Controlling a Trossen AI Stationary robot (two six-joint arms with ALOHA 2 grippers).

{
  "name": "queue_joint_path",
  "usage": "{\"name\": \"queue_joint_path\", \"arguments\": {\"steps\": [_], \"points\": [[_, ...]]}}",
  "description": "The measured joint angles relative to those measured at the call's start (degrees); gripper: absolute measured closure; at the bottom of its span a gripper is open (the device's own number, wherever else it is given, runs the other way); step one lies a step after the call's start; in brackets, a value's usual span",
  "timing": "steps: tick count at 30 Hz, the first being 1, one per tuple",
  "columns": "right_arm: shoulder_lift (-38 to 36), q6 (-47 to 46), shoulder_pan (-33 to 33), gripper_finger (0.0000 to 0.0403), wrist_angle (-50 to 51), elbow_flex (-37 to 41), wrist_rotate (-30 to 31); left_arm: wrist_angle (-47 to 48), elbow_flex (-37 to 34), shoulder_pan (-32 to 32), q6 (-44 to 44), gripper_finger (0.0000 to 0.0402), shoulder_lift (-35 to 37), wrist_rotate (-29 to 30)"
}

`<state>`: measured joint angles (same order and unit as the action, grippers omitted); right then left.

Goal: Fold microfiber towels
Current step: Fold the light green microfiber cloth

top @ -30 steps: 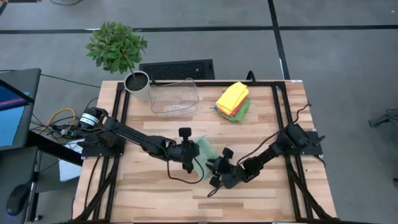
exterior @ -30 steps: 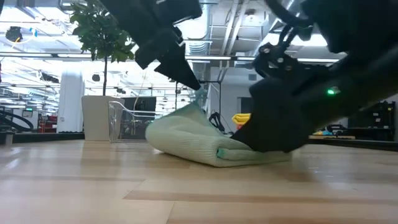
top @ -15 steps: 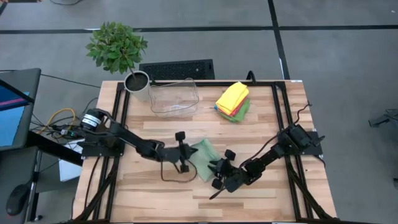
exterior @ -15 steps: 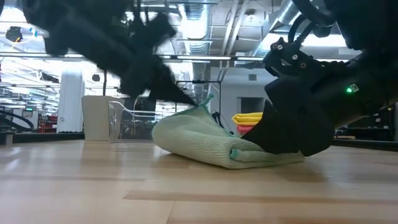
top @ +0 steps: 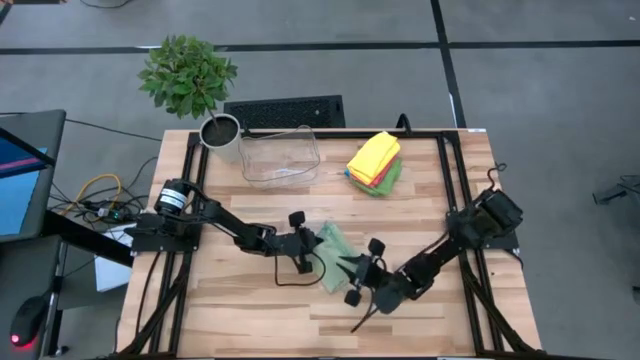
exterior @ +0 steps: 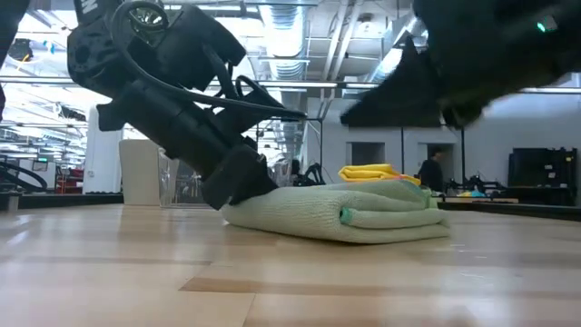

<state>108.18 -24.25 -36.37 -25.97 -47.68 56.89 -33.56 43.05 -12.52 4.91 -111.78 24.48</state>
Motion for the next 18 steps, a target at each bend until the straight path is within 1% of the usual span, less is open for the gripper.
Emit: {"name": "queue_joint_path", "arguments": {"steps": [1,3,4,7,10,11,13,16,18], "points": [[-0.3,2.74,0.29,0.0295,-1.44,0.06,1.47,0.0,0.02,-0.02,0.24,0.0401,0.02,0.27],[-0.02,7.38,1.8,0.0297,-4.78,0.09,1.44,-0.33,0.0,0.16,0.35,0.0402,0.0,0.11],[0.02,8.75,2.91,0.0299,-6.21,0.13,0.19,-0.55,-0.02,0.23,0.33,0.0402,0.0,-0.2],[2.6,9.29,6.73,0.0302,-11.02,-0.26,-7.51,-0.83,-0.02,0.26,0.37,0.0402,-0.02,-0.71],[5.92,10.67,9.0,0.0305,-16.25,-0.49,-8.96,-0.82,-0.02,0.26,0.37,0.0402,-0.02,-0.69],[6.92,10.48,9.43,0.0305,-18.4,-0.68,-9.69,-0.8,-0.02,0.26,0.37,0.0402,-0.02,-0.69],[9.02,8.62,9.42,0.0306,-18.45,-0.48,-9.63,-0.85,-0.02,0.26,0.4,0.0402,-0.02,-0.6],[13.57,2.38,9.04,0.0306,-17.82,-0.11,-9.59,-0.42,-0.07,0.26,0.41,0.0402,0.71,-0.12],[15.97,-1.41,8.57,0.0306,-18.22,-0.18,-9.04,0.41,-0.09,0.26,0.39,0.0402,2.45,0.03]]}}
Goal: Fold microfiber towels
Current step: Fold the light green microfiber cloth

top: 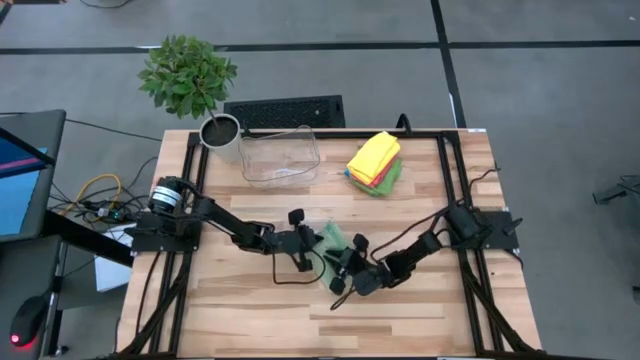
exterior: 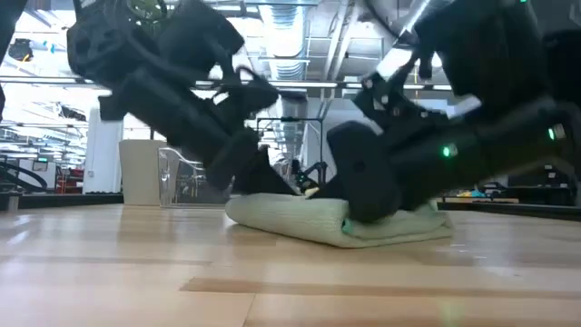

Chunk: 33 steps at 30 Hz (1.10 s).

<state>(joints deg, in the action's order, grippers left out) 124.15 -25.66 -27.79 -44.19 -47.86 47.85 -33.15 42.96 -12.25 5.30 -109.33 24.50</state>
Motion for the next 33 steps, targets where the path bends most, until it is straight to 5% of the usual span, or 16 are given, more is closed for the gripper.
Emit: {"name": "queue_joint_path", "arguments": {"steps": [9,14,19,22,28,33], "points": [[2.69,-5.34,-1.33,0.0306,-0.55,-0.08,2.41,4.23,-0.02,-3.09,1.21,0.0402,9.05,0.04],[-1.11,0.21,-2.24,0.0306,1.94,0.51,2.26,-3.13,-0.21,-4.54,0.66,0.0402,1.58,1.1],[-9.47,10.18,-6.25,0.0306,0.62,0.15,12.93,-5.76,1.6,-3.12,1.66,0.0402,-4.72,1.24],[-10.66,10.63,-6.98,0.0306,0.77,0.13,14.4,-6.75,2.32,-2.0,3.4,0.0402,-6.68,0.64],[-4.13,1.92,-7.04,0.0306,-0.21,-0.21,14.12,-8.55,2.49,-1.86,4.39,0.0402,-7.91,-0.04],[0.93,-19.49,-8.5,0.0306,8.34,0.26,14.28,-8.68,2.47,-1.99,4.67,0.0402,-7.9,-0.18]]}}
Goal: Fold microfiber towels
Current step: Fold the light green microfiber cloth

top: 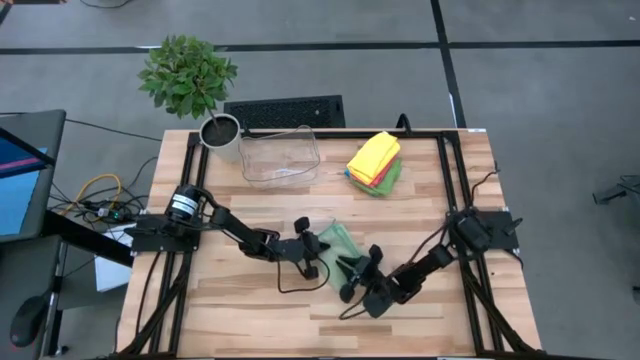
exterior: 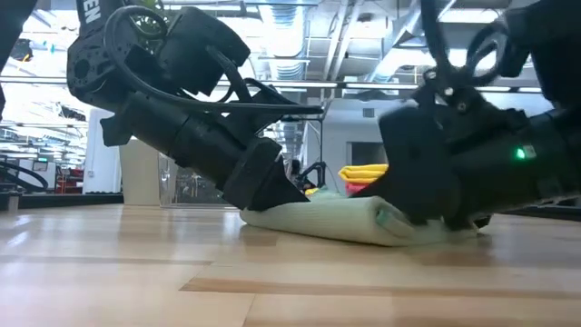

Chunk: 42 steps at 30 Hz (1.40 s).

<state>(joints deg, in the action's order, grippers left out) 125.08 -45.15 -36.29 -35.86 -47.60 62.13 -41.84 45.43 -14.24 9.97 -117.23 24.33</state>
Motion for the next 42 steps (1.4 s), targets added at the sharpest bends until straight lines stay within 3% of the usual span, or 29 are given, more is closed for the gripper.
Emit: {"name": "queue_joint_path", "arguments": {"steps": [4,10,15,21,26,31,36,40,42], "points": [[1.81,-6.51,-2.02,0.0306,4.25,-0.43,1.48,-0.03,-0.17,-0.02,-0.94,0.0402,1.61,1.0],[1.15,-4.87,-3.13,0.0306,5.22,-0.26,0.15,-2.59,-0.09,1.44,-6.45,0.0402,3.26,1.18],[1.15,-4.71,-3.33,0.0306,5.34,-0.26,-0.04,-1.96,-0.09,4.8,-4.93,0.0402,1.57,-4.78],[0.13,-4.35,-4.29,0.0306,7.3,-0.17,-1.77,3.31,0.03,6.33,-3.4,0.0402,1.75,-3.38],[-7.05,-3.74,-6.14,0.0306,17.22,0.33,-3.41,7.25,0.15,6.56,-1.98,0.0401,1.92,-3.82],[-20.75,-1.7,-5.7,0.0306,29.37,0.01,-4.31,7.28,-0.08,5.87,-1.85,0.0401,2.62,-1.61],[-34.2,-14.78,-4.65,0.0302,48.06,0.06,-16.19,10.83,-0.15,4.83,0.88,0.0402,6.69,0.02],[-41.61,-27.81,-4.67,0.0293,63.61,0.05,-28.26,20.45,-0.15,4.49,2.68,0.0402,15.02,-0.08],[-44.17,-32.1,-4.57,0.029,68.98,-0.02,-34.17,24.62,-0.15,4.73,4.44,0.0402,19.86,-3.19]]}}
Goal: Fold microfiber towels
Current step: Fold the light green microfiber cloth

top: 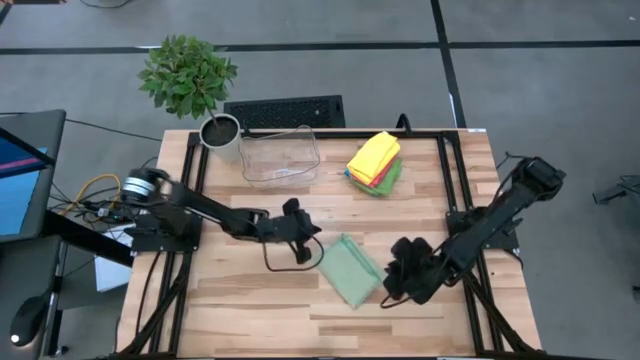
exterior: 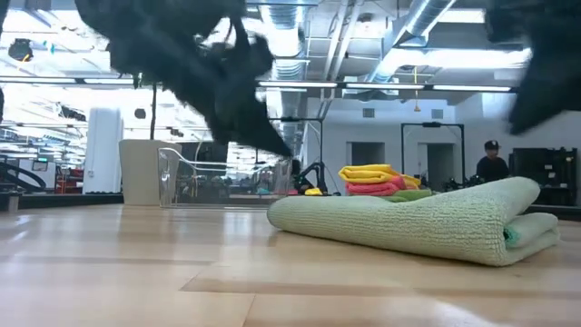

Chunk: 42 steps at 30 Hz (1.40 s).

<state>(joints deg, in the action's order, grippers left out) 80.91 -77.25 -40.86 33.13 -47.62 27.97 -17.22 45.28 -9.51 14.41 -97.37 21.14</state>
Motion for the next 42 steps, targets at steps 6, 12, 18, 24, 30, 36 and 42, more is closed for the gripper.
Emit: {"name": "queue_joint_path", "arguments": {"steps": [6,12,18,24,30,36,42], "points": [[-3.15,-3.25,2.21,0.0289,4.35,-0.36,-11.27,5.72,0.04,0.64,2.9,0.0383,10.92,-7.98],[-3.16,6.91,8.38,0.0289,9.29,-4.57,-12.81,7.37,0.04,0.92,3.61,0.0302,16.2,-11.06],[-2.87,16.11,13.95,0.0287,7.66,-7.7,-16.25,7.62,0.04,2.25,10.81,0.0225,19.11,-22.71],[-2.87,18.64,15.07,0.0242,3.78,-7.74,-20.68,7.6,0.04,-1.2,14.18,0.0197,19.78,-23.79],[-1.78,16.09,11.22,0.0185,5.03,-7.8,-20.94,7.22,0.04,-3.24,12.11,0.0196,19.24,-17.3],[-0.26,7.76,8.68,0.0178,9.4,-7.37,-19.67,6.45,0.11,-3.79,12.27,0.0196,17.62,-15.47],[8.33,0.72,6.38,0.0191,4.76,-7.28,-17.33,3.36,0.04,-4.74,12.86,0.0196,13.39,-15.15]]}}
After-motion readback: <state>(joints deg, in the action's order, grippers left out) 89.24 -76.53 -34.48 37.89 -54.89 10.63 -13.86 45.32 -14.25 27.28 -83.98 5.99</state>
